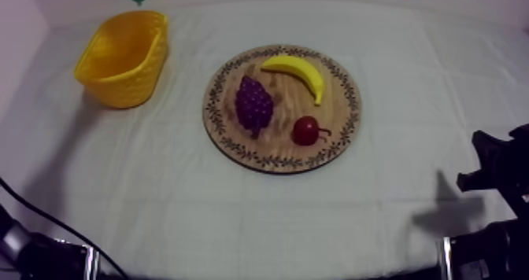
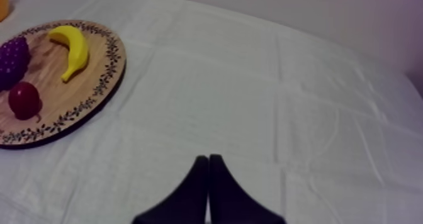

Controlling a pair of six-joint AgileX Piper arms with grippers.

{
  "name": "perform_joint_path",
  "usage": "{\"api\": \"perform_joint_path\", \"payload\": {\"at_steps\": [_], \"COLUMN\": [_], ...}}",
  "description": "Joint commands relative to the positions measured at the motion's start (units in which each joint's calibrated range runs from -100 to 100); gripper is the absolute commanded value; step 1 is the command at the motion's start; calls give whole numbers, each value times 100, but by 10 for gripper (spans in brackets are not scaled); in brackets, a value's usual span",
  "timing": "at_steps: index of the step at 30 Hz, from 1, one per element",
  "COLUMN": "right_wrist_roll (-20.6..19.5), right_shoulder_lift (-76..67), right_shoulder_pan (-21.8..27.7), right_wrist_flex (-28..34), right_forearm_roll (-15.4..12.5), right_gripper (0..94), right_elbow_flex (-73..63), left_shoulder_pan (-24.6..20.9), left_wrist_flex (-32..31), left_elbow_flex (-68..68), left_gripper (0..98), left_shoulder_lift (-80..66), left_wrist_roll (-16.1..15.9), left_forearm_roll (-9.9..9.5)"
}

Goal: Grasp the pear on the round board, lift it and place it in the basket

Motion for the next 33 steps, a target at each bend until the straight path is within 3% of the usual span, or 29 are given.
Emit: {"api": "perform_joint_path", "payload": {"at_steps": [1, 14, 22, 26, 29, 33], "right_wrist_roll": [-2, -2, -2, -2, -2, -2], "right_shoulder_lift": [1, 1, 1, 1, 1, 1], "right_shoulder_pan": [-1, -1, -1, -1, -1, -1], "right_wrist_flex": [-3, -3, -3, -3, -3, -3], "right_forearm_roll": [-2, -2, -2, -2, -2, -2], "right_gripper": [3, 3, 3, 3, 3, 3], "right_elbow_flex": [4, 4, 4, 4, 4, 4], "left_shoulder_pan": [-202, -656, -770, -788, -769, -702], "left_wrist_flex": [-182, -1344, -1864, -2023, -2091, -2347], "left_elbow_flex": [297, 998, 1052, 1124, 1250, 1714], "left_gripper": [530, 546, 736, 762, 651, 312], "left_shoulder_lift": [159, 1456, 1796, 1699, 1463, 754], "left_wrist_roll": [0, -67, -205, -246, -282, -281], "left_forearm_roll": [28, 396, 643, 711, 720, 708]}}
